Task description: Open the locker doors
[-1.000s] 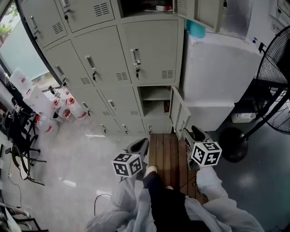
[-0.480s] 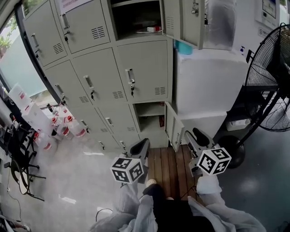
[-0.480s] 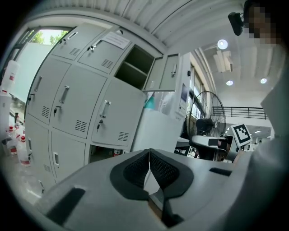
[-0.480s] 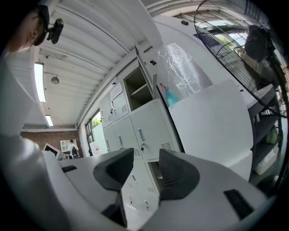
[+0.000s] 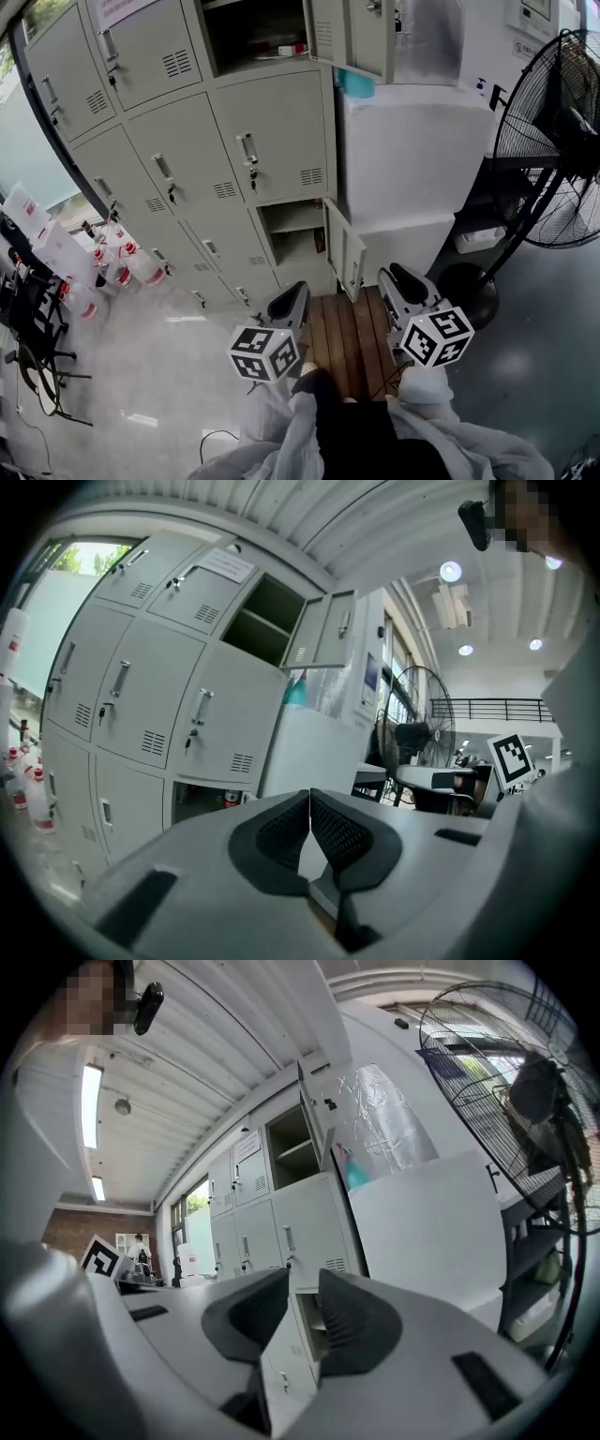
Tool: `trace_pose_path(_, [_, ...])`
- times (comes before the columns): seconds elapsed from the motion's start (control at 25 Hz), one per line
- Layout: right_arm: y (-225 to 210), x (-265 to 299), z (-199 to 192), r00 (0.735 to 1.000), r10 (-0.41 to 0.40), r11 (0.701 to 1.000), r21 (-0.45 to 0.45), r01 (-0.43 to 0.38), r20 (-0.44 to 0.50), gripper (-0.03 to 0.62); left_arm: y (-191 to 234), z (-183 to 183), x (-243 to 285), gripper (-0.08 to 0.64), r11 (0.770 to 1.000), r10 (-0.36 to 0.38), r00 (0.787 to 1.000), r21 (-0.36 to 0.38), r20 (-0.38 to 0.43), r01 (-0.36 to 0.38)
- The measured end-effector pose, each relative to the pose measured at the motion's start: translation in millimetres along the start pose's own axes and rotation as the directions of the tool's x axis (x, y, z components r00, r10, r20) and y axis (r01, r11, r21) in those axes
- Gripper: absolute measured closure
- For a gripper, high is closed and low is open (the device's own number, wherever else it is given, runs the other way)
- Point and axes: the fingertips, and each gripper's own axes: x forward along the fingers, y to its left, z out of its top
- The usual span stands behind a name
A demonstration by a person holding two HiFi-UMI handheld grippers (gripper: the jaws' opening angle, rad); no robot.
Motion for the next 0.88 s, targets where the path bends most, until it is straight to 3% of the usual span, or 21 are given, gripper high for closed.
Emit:
trace_pose_path(0.24, [-1.7, -6.7, -6.3, 0.999, -0.034, 0.999, -0.029, 0.034, -0.018, 0.592, -3.1, -7.8, -0.6, 0.551, 1.0, -0.009, 1.0, -0.006, -0.02, 0.009])
trace_pose_path(0.88, [3.1, -0.3, -25.4, 0.998, -0.013, 1.0, -0.025, 0.011, -0.066, 0.593, 3.6, -25.8, -3.0, 0.551, 1.0, 0.0, 0.998, -0.024, -0.059, -0.001])
